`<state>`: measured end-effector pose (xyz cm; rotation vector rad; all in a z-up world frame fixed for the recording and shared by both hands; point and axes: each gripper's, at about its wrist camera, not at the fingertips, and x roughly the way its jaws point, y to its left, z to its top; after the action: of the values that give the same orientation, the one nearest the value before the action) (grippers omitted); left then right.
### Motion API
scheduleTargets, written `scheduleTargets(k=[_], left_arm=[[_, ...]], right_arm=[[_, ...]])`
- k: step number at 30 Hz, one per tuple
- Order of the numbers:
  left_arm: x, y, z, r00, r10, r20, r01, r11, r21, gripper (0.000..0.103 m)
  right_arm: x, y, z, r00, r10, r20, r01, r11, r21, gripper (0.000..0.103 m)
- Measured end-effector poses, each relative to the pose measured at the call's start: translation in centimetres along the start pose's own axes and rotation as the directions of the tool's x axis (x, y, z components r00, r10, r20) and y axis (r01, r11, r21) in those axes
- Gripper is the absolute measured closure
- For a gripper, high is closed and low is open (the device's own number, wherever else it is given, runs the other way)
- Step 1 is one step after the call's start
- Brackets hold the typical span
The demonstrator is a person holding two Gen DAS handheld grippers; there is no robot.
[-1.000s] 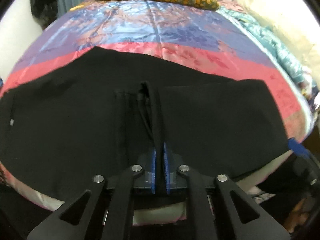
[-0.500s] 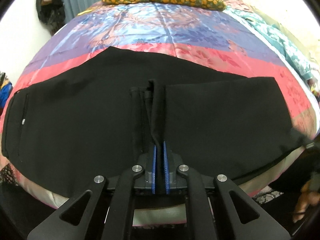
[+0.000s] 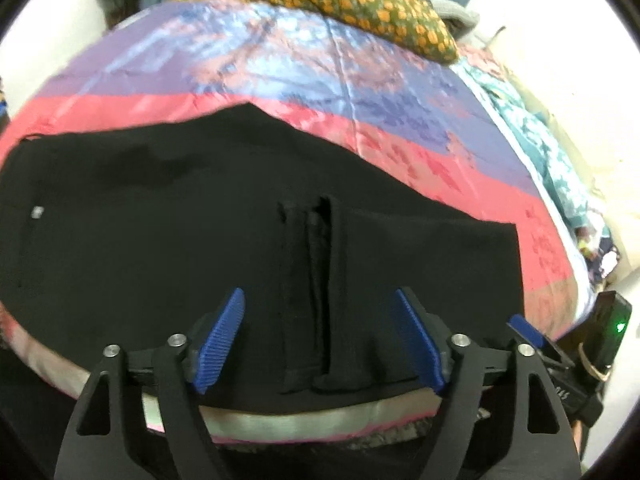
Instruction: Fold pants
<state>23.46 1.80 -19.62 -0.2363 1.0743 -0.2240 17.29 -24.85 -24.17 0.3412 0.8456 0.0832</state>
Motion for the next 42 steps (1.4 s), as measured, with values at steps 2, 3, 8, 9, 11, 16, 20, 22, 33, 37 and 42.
scheduleTargets(k=[2,3,8,9,11,16,20,22,33,37,42], left_arm=[[1.0,-0.8,0.1,0.999,0.004,-0.042,-0.003,0.999,0.044,0.019],[1.6,-1.5,0.0,0.998,0.022,-0.057,-0.017,0.996,0.085,0.019],[4.3,-2.4,-0.8,0.983,0.162,-0.088,-0.145,0.975,0.170,0.022],[4.2,-2.4,-0.9,0.984,0.163,-0.068,-0.150,0.974,0.168,0.034],[3.8,-2.3,-0.9,0.985,0.166,-0.052,-0.156,0.975,0.159,0.070],[1.5,-2.4,-0.3,0.993,0.113,0.015,-0.114,0.986,0.122,0.093],[1.7,-2.2,-0.6,0.992,0.124,0.022,-0.126,0.980,0.151,0.093],[3.0,-1.5,-1.0,0.991,0.137,-0.006,-0.135,0.981,0.139,0.092],[3.5,0.0,-1.3,0.997,0.076,-0.009,-0.075,0.994,0.083,0.087],[3.6,0.0,-1.4,0.997,0.075,-0.005,-0.074,0.994,0.080,0.086],[3.7,0.0,-1.5,0.997,0.074,-0.009,-0.073,0.994,0.077,0.085]], right_arm=[[0.1,0.3,-0.1,1.000,-0.012,-0.001,0.012,1.000,-0.009,0.000],[0.2,0.3,-0.1,1.000,-0.017,-0.002,0.017,1.000,-0.013,0.000],[0.1,0.3,-0.2,1.000,-0.019,-0.001,0.019,1.000,-0.015,0.000],[0.1,0.3,-0.1,1.000,-0.020,-0.002,0.020,1.000,-0.016,0.000],[0.2,0.4,-0.1,1.000,-0.022,-0.002,0.021,1.000,-0.021,0.000],[0.2,0.6,-0.1,1.000,-0.021,-0.002,0.021,0.999,-0.025,0.000],[0.2,0.8,-0.2,1.000,-0.025,-0.001,0.025,0.999,-0.028,0.000],[0.3,0.8,-0.2,1.000,-0.023,-0.002,0.023,0.999,-0.029,0.000],[-9.3,-9.1,5.4,0.939,0.010,0.344,-0.120,0.946,0.300,0.003],[-8.2,-9.7,10.1,0.953,0.206,0.221,-0.253,0.944,0.211,0.010],[-1.0,-6.0,11.5,0.962,0.268,-0.053,-0.266,0.963,0.049,0.025]])
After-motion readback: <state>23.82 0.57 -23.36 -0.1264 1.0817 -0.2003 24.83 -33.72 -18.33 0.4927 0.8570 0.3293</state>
